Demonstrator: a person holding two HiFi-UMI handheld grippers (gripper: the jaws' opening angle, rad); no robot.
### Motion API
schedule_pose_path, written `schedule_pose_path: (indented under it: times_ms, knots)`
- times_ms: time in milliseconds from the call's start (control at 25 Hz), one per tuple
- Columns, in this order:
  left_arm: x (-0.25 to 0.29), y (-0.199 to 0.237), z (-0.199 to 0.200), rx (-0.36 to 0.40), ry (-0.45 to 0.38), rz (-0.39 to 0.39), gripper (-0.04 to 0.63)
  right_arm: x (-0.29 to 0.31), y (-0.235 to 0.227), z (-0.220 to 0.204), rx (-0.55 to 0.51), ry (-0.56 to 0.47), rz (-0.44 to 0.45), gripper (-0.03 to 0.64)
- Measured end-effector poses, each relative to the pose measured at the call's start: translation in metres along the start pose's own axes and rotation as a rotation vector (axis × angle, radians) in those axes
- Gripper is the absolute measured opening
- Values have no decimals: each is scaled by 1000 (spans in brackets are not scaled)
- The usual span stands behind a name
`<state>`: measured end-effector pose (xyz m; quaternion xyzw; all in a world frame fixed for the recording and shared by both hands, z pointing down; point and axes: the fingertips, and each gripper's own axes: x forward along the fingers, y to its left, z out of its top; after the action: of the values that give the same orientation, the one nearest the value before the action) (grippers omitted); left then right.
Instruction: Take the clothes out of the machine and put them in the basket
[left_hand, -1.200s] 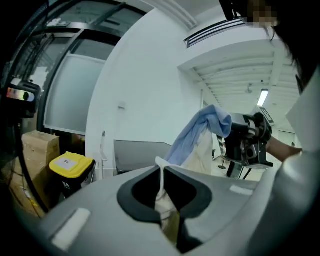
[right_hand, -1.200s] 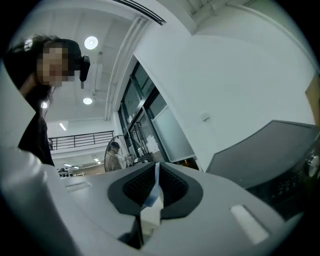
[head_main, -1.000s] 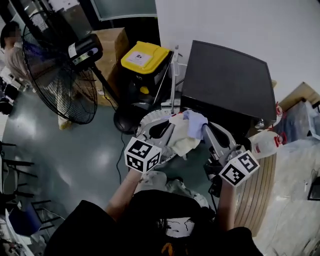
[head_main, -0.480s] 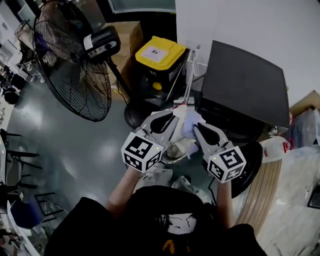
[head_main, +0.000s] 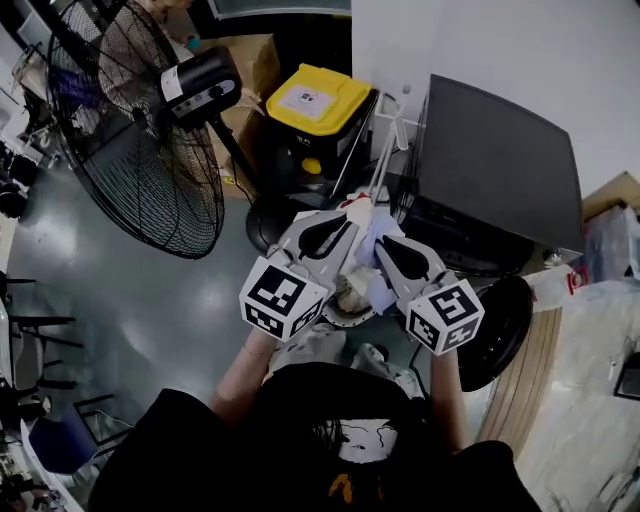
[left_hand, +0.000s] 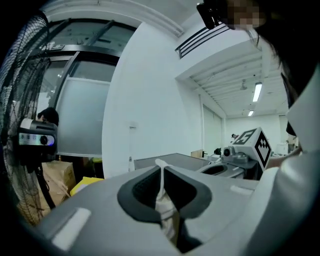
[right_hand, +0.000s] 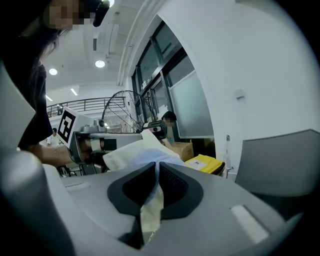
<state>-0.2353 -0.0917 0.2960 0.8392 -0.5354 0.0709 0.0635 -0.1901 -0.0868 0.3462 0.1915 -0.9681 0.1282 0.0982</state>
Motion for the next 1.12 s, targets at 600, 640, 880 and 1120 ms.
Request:
schedule_pose_path:
  times_ms: [600,640,880,1120]
  knots:
    - [32,34,-79,-52,163,-127,20,56,-25,-66,89,172,-100,49]
    - [35,37,-88,-50,183,-132,20,60,-27,-74,95,190,-107,49]
    - [53,60,-149,-66,299,-151,20,87,-47,-123,184,272,-174,49]
    - [81,55,-212,-148,417,-238,20,91,-82,-181,341,327,-301,51]
